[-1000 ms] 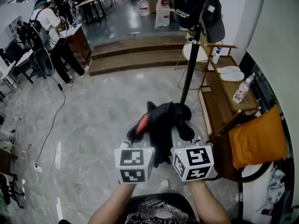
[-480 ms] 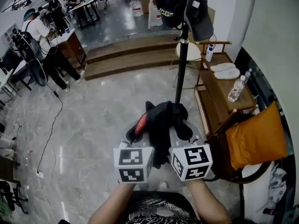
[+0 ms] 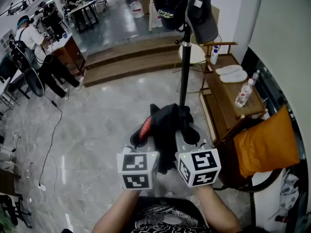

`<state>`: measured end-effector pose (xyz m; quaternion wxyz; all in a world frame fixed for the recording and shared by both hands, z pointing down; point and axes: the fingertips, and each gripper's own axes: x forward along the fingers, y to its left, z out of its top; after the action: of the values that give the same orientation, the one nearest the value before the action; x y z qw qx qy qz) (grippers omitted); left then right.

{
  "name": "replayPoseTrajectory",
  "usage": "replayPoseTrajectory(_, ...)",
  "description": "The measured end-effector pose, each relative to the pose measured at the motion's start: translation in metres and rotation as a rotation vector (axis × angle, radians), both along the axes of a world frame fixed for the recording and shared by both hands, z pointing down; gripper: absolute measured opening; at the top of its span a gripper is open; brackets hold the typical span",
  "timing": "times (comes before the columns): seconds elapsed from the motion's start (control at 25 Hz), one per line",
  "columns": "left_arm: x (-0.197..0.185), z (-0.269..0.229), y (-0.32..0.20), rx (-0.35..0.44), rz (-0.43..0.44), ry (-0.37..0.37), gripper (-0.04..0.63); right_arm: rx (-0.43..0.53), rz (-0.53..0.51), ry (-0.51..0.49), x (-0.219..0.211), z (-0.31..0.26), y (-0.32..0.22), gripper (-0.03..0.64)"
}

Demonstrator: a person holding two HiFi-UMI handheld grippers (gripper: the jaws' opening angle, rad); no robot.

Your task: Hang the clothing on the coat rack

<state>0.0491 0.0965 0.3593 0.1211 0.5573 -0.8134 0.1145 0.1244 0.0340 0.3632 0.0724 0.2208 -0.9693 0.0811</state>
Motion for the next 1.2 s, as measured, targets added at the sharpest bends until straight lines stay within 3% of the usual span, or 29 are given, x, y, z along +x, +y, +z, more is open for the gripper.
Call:
replayPoseTrajectory(0.48, -0.047, 0.012, -0.038, -0.008, 0.056, 0.039, 0.028, 0.001, 0.063, 0.024, -0.042, 0.007, -0.035, 0.025)
replayPoseTrajectory(1.2, -0.131, 0.000, -0.125, 0.016, 0.264, 0.069, 0.028, 0.003, 0.276, 0.068, -0.112, -0.002, -0.101, 0.025)
